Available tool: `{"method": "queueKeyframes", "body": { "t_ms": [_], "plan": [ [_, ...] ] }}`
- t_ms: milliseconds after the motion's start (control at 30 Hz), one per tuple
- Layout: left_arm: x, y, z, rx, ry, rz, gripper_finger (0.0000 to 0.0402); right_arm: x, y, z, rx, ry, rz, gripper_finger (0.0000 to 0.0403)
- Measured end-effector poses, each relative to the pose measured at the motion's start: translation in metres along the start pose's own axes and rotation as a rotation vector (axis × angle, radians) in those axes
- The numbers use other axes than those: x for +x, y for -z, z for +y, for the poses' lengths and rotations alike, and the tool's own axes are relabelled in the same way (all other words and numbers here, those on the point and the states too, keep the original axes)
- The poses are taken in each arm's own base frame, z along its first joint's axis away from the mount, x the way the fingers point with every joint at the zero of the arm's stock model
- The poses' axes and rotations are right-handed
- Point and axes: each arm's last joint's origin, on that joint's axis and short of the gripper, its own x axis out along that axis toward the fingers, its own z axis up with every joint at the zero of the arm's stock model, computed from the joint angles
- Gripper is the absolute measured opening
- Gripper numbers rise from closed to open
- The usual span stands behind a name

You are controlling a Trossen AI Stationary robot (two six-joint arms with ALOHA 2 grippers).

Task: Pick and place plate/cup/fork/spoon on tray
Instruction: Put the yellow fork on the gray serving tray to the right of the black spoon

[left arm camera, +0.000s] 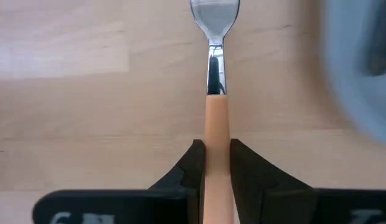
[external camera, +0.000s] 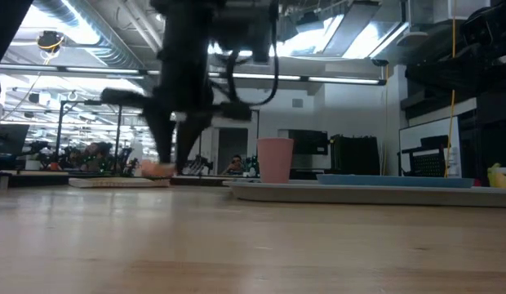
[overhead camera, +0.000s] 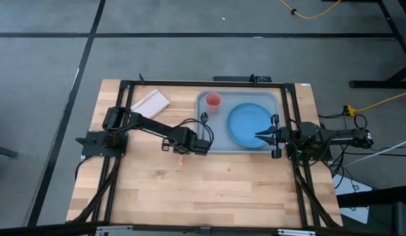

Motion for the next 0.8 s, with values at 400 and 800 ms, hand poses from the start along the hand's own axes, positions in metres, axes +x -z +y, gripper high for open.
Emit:
{"method": "queueKeyframes", "body": {
  "t_ms": [400,800],
  "plan": [
    [-0.045,-0.036,-0.043,-0.073,0.26,-0.087,0.0042,0.0,0.0,0.0,0.0,0.0,0.0,0.0046],
    [-0.01,-0.062,-0.071,-0.07,0.359,-0.019,0.0042,0.0,0.0,0.0,0.0,0.0,0.0,0.0046]
  ]
}}
